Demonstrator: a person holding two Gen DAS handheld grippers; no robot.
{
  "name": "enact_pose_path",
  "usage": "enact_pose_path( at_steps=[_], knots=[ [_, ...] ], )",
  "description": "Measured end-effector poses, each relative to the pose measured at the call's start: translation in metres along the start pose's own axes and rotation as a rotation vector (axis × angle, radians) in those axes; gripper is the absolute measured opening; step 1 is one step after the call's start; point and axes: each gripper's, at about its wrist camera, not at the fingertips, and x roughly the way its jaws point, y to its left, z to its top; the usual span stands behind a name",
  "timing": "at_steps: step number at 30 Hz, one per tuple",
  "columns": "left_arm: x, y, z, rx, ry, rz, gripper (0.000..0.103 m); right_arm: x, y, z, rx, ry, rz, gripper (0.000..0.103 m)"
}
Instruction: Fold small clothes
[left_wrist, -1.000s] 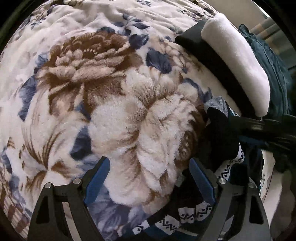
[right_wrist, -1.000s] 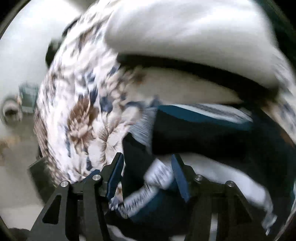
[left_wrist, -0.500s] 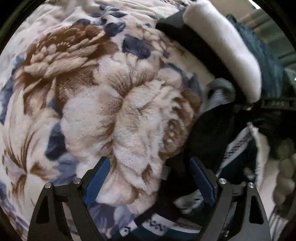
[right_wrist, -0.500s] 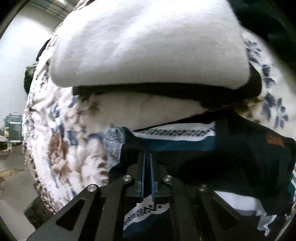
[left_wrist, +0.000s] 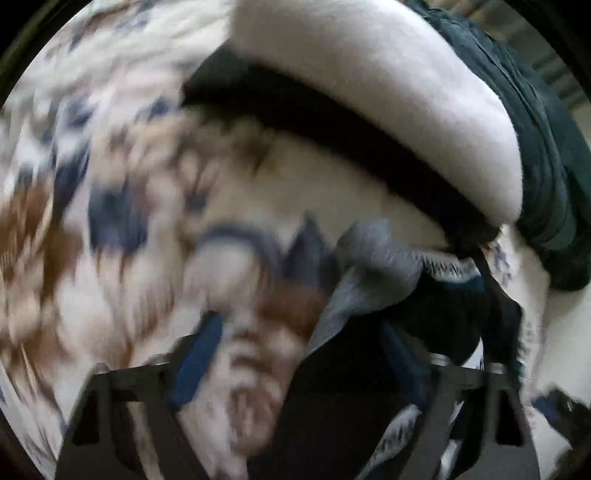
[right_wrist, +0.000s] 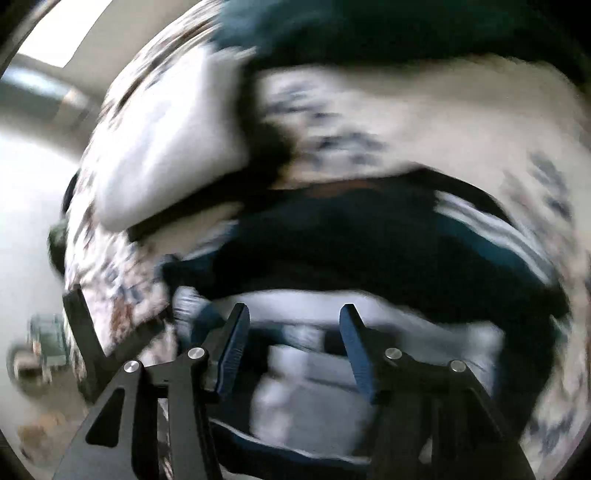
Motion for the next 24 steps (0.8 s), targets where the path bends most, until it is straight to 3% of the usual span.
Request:
enact_pose_path(
  at_steps=[1,3,6,9,12,14,15,16,17,19,21,23,24],
  knots=[
    [-0.002,-0.005,0.001,0.057,-0.018,0.027,0.004,-0.009,-0.020,-0.006,0.046,-0.020,-0.012,0.053],
    [-0.006,0.002,-0.003,0.116,-0.042,0.065,0.003,-0.028,-0.063,-0.015,0.137,-0.050,-0.026,0.053],
    [-0.012,0.026,-0.007,0.112,-0.054,0.146,0.000,-0.042,-0.107,-0.028,0.240,-0.087,-0.041,0.053],
    [-0.025,0.048,-0.006,0.040,-0.025,0.116,0.000,-0.044,-0.137,-0.039,0.305,-0.102,-0.049,0.053],
    [-0.050,0.036,-0.009,0.055,-0.012,0.097,0.003,-0.050,-0.158,-0.047,0.357,-0.128,-0.050,0.053],
    [-0.073,0.016,-0.018,0.074,-0.031,0.044,0.011,-0.057,-0.172,-0.050,0.389,-0.149,-0.039,0.053],
    [-0.084,0.000,-0.026,0.103,-0.034,0.005,0.031,-0.059,-0.178,-0.052,0.408,-0.159,-0.036,0.053],
    [-0.096,-0.006,-0.034,0.127,-0.028,-0.021,0.057,-0.060,-0.183,-0.054,0.425,-0.164,-0.029,0.053],
    [-0.100,-0.023,-0.041,0.158,-0.018,-0.066,0.066,-0.060,-0.189,-0.056,0.445,-0.166,-0.022,0.053],
    [-0.099,-0.065,-0.055,0.238,0.019,-0.142,0.070,-0.059,-0.207,-0.060,0.497,-0.170,-0.007,0.053],
    [-0.089,-0.106,-0.064,0.335,0.059,-0.156,0.070,-0.055,-0.221,-0.060,0.530,-0.174,0.012,0.053],
    [-0.071,-0.144,-0.067,0.465,0.087,-0.136,0.070,-0.049,-0.233,-0.052,0.544,-0.161,0.028,0.053],
    [-0.062,-0.158,-0.067,0.535,0.083,-0.089,0.070,-0.046,-0.236,-0.047,0.540,-0.146,0.038,0.053]
  ],
)
